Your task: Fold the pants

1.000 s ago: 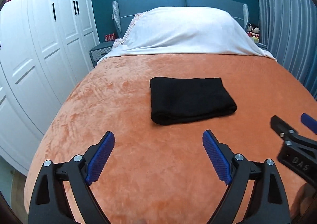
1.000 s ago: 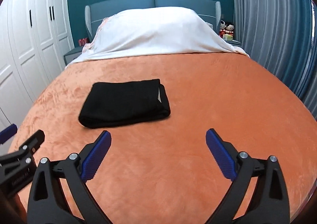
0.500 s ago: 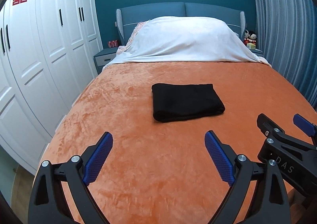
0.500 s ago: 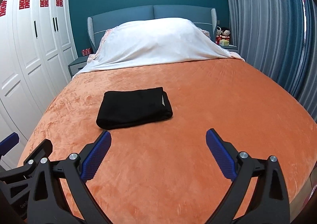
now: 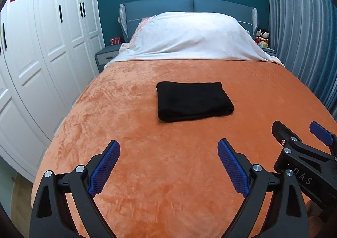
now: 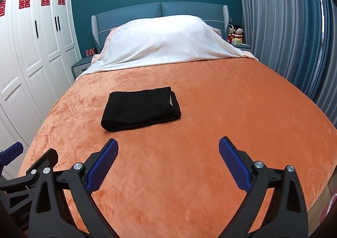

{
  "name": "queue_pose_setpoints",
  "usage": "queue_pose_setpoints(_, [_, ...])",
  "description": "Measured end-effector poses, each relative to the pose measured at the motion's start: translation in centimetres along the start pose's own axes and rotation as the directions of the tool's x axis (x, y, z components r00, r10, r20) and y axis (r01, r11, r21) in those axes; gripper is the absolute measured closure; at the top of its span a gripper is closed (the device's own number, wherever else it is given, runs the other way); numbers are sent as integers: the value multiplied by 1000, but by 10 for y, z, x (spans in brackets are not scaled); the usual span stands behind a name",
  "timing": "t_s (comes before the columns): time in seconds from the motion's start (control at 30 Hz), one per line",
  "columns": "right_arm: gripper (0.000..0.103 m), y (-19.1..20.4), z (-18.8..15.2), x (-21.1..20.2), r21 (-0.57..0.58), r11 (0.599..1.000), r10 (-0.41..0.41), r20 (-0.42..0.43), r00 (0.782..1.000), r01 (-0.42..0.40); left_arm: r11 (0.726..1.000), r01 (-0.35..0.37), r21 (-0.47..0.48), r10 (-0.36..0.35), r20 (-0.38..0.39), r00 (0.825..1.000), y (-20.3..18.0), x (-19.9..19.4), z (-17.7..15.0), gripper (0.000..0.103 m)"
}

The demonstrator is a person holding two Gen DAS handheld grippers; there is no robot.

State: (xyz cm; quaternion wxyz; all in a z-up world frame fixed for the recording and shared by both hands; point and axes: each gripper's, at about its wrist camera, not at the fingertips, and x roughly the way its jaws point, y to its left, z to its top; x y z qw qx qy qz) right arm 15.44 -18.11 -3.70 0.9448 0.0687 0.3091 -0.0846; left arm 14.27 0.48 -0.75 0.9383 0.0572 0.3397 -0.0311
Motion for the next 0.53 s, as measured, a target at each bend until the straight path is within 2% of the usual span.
queue_pose_setpoints(0.17, [9, 1, -1, 0, -4, 1000, 0, -1, 1000, 0, 998, -57, -3, 57, 26, 998, 0, 1, -3, 11])
queue_pose_setpoints(0.37, [9, 3, -4, -3, -13, 1000, -2, 2, 1000, 3, 997, -81, -5, 81, 21, 996, 4, 0, -4, 11])
queue_pose_setpoints(0.53, [9, 1, -9, -10, -5, 1000, -9, 1, 1000, 9, 1000, -19, -5, 19, -14, 1000, 6, -1, -8, 11])
